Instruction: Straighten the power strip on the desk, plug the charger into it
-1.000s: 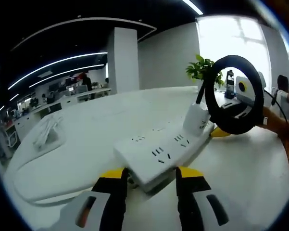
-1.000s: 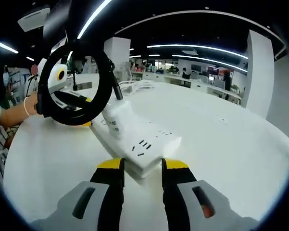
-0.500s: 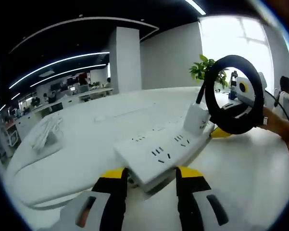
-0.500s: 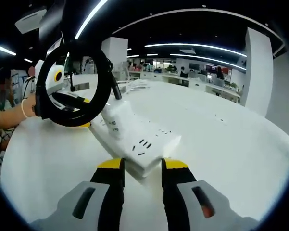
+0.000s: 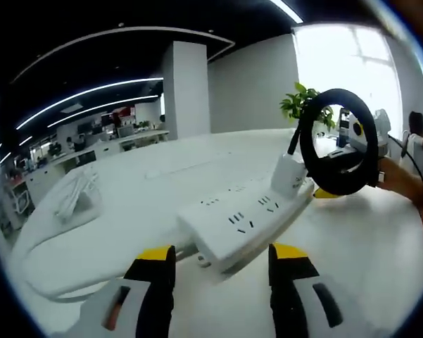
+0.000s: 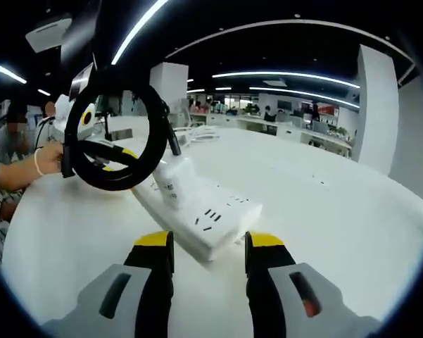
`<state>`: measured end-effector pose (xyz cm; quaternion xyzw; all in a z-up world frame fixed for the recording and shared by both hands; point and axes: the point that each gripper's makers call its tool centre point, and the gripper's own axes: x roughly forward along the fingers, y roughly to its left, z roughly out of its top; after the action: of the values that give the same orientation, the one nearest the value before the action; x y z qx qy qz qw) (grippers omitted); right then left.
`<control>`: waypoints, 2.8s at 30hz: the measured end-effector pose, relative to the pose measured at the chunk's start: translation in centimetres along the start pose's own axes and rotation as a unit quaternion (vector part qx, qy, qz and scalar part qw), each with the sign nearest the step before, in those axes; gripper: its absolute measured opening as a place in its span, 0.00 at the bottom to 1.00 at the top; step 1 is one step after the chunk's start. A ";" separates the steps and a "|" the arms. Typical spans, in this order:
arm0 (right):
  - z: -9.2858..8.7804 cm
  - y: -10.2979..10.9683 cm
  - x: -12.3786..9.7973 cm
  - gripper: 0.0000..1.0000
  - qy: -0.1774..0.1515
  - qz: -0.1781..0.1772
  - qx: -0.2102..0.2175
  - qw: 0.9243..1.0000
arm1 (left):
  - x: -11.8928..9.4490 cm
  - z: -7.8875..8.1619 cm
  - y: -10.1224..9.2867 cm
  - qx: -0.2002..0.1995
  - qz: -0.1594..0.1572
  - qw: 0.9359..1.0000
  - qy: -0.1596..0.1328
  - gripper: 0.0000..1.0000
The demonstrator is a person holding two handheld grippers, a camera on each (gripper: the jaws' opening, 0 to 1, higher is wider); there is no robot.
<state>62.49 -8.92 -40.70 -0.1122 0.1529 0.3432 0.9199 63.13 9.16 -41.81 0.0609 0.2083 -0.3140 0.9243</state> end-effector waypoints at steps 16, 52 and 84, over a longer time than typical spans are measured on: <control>0.9 2.1 -2.4 0.55 -0.003 0.020 0.002 1.000 | -2.8 0.1 -1.4 0.027 -0.025 0.999 0.012 0.65; 1.0 7.8 -10.1 0.84 -0.024 -0.023 -0.039 0.999 | -13.9 0.3 -6.1 0.011 -0.031 0.992 -0.121 0.78; -2.2 11.3 -17.5 0.94 -0.070 -0.042 0.023 0.996 | -18.9 -1.5 -7.9 0.009 0.004 0.987 -0.158 0.98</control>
<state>41.98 -11.67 -37.59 -0.0727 0.0908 0.3081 0.9442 44.28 13.71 -35.03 0.0193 0.0564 -0.3181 0.9462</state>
